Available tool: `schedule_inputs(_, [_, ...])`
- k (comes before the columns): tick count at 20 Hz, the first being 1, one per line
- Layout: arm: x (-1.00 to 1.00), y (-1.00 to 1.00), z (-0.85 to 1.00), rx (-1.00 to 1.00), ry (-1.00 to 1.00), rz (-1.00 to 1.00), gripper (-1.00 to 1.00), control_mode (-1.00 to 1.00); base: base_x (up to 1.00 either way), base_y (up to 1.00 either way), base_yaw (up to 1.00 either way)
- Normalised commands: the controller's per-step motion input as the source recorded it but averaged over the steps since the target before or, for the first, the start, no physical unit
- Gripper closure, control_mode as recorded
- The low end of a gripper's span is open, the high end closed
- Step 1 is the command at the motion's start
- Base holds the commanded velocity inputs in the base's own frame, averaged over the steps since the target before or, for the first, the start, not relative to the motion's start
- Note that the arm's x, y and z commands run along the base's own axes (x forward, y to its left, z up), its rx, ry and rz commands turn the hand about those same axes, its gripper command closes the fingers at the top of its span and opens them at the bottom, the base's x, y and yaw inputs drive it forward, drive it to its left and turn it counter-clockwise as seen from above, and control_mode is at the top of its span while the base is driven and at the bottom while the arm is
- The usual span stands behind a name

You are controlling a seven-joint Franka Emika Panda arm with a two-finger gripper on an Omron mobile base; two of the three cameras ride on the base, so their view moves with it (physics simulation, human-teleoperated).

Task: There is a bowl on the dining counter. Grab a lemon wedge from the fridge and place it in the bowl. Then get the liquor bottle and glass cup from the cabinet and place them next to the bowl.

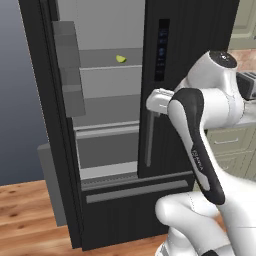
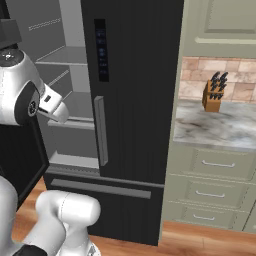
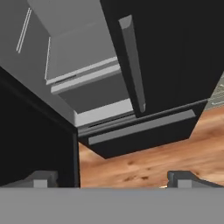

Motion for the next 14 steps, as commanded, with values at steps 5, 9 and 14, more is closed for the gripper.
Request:
schedule_inputs(5, [0.43,-0.16,-0.18,-0.24,-0.02,-0.08,-1.00,-1.00,0.00,0.00,0.00])
schedule_inputs(9, [0.34,-0.27,-0.01,-0.18,0.00,-0.07,-1.00,-1.00,0.00,0.00,0.00])
schedule_inputs(14, [0.38,-0.22,-0.13,-0.06,0.00,-0.05,-1.00,-1.00,0.00,0.00,0.00])
